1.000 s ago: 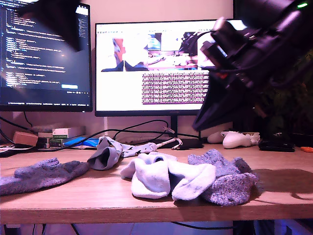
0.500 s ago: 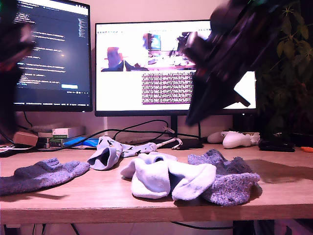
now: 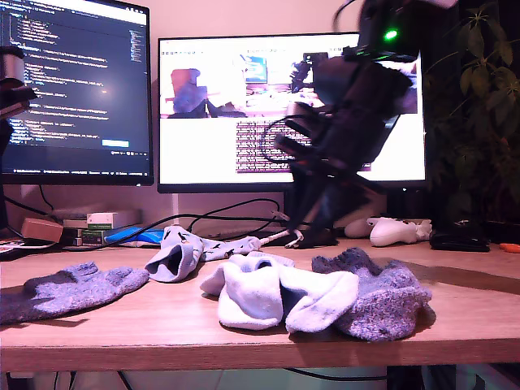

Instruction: Pair up the socks based on colour and pattern, by placing them on top of one another

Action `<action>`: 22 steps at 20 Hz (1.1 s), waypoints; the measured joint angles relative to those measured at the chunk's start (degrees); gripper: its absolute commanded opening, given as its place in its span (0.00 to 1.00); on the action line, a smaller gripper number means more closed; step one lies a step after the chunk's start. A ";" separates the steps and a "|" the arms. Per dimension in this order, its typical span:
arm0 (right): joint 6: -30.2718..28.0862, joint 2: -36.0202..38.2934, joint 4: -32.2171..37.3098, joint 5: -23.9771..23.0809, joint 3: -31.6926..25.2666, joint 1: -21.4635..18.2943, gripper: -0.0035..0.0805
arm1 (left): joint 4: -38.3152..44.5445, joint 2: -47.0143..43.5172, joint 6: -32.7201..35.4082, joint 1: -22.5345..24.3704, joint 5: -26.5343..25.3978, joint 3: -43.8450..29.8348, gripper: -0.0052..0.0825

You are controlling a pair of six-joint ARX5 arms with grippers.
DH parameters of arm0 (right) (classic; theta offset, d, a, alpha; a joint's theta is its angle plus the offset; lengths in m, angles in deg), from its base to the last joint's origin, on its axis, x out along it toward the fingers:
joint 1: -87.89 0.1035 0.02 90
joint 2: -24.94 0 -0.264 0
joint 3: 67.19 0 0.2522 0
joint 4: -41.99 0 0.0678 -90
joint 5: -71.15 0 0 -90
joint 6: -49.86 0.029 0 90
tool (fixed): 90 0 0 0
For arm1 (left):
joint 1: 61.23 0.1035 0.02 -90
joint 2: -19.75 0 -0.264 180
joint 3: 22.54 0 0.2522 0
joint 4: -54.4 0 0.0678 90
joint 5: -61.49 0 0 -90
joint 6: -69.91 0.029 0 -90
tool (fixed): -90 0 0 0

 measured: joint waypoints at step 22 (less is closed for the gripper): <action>-4.20 -9.31 -3.41 -0.11 5.27 1.79 0.29 | 0.83 0.00 -0.42 0.35 0.00 0.00 0.03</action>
